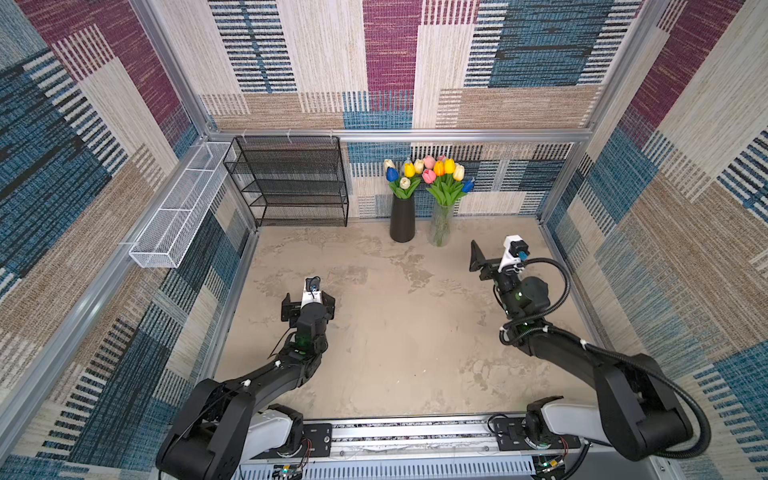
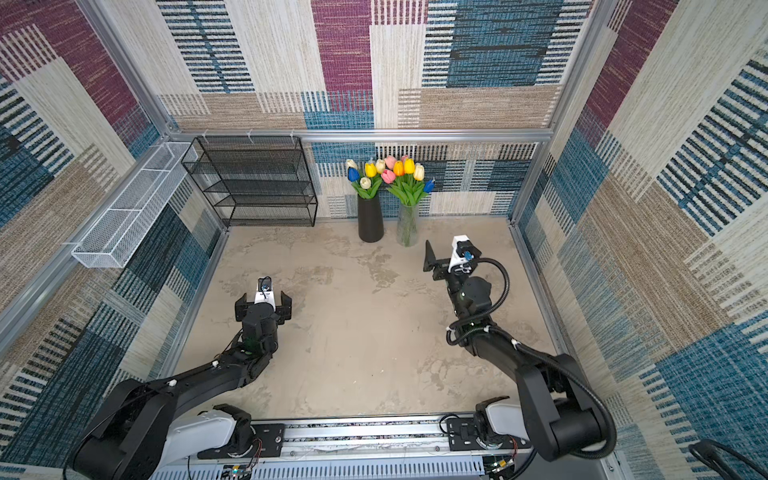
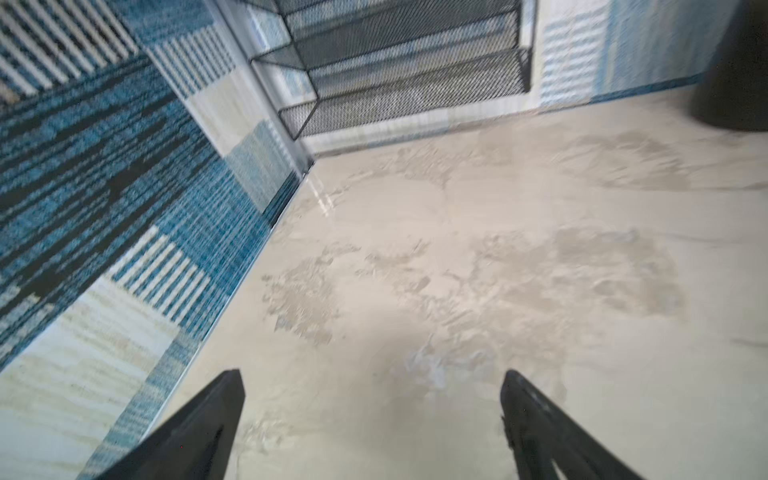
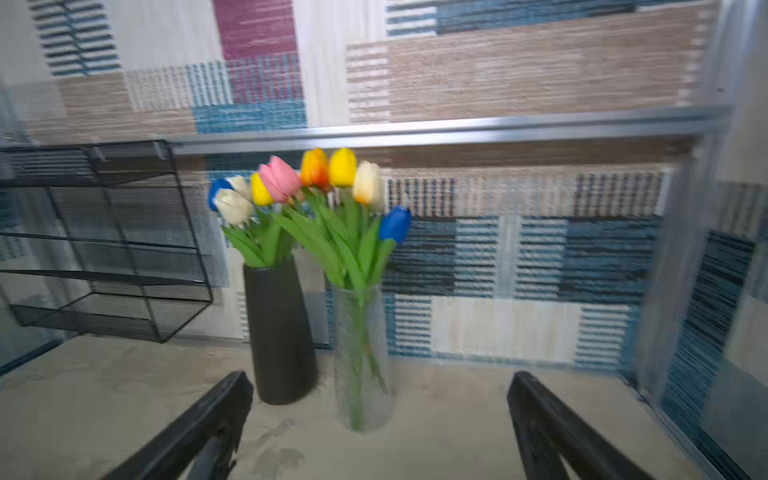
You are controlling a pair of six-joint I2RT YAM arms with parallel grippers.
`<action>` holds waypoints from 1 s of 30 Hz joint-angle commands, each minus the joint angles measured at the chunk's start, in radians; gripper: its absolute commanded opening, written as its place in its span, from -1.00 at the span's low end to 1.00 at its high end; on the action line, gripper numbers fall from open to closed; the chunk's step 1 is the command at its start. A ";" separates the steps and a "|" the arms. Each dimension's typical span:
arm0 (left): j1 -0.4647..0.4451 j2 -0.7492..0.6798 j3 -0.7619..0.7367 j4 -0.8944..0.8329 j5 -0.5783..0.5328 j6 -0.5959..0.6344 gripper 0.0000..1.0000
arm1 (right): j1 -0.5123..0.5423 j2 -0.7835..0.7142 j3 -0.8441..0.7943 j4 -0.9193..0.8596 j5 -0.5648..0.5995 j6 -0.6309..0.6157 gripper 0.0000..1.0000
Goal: Arrange the flowers into the vase
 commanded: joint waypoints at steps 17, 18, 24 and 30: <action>0.175 0.375 -0.114 0.695 0.387 0.067 0.98 | -0.150 0.122 -0.300 0.302 -0.012 -0.061 0.99; 0.176 0.387 -0.106 0.711 0.390 0.075 0.98 | -0.155 0.154 -0.320 0.373 -0.021 -0.064 0.99; 0.317 0.303 0.118 0.154 0.580 -0.047 0.98 | -0.255 0.286 -0.220 0.286 -0.164 0.003 0.99; 0.385 0.302 0.138 0.117 0.692 -0.091 0.98 | -0.263 0.293 -0.226 0.305 -0.103 0.034 0.99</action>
